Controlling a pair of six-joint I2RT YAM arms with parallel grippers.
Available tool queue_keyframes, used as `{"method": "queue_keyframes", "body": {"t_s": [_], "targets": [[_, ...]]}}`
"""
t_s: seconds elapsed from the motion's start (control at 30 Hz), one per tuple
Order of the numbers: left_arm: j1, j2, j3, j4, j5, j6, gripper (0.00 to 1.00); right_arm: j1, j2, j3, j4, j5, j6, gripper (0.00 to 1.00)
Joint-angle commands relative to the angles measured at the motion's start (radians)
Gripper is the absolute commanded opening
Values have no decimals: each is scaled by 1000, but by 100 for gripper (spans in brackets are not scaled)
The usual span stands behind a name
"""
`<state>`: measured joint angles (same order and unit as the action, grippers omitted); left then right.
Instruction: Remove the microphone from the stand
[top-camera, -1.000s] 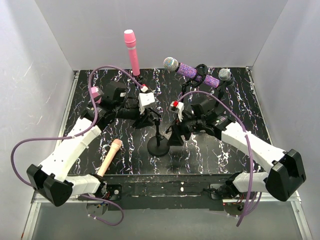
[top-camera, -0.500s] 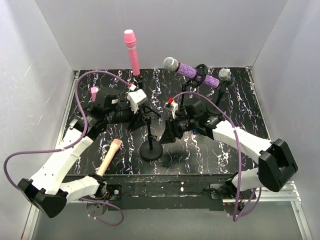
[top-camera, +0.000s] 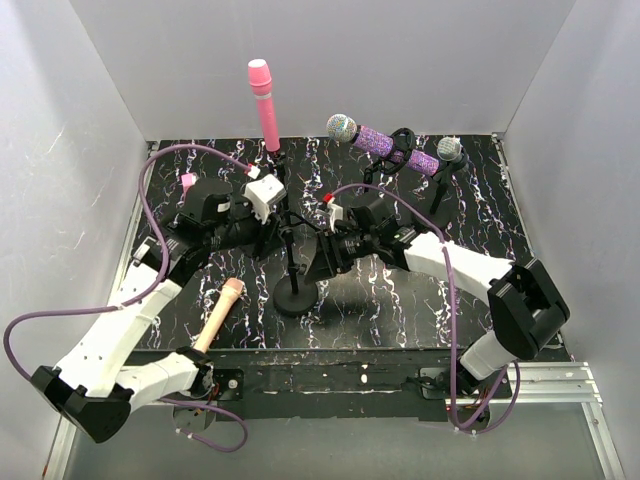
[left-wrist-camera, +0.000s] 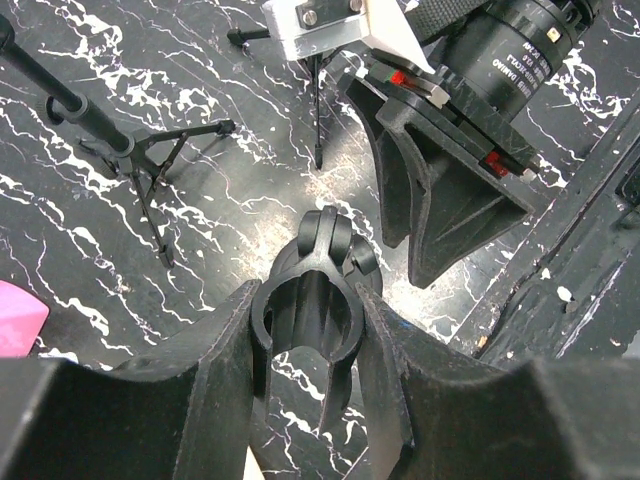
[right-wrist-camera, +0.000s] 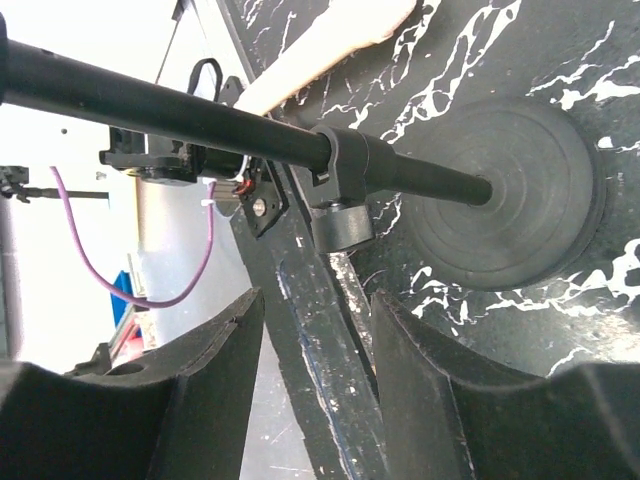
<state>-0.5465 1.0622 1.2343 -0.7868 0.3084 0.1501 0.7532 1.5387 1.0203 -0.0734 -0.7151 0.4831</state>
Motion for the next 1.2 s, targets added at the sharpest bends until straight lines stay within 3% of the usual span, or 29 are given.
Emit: {"method": "queue_keyframes", "body": {"t_s": [0.0,0.63,1.0,1.07,1.17], "targets": [[5,-59,5,23,15,5,0,-9,24,44,64,-61,77,54],[20,-93,-19,26,44,16,0,-20,170,126,190,-247,124,39],[53,-88,-21,37,52,-20,0,1,176,133,190,-233,107,29],[57,-87,-21,37,57,-24,0,8,178,135,195,-230,107,29],[60,-88,-22,35,61,-24,0,12,173,136,198,-233,107,39]]}}
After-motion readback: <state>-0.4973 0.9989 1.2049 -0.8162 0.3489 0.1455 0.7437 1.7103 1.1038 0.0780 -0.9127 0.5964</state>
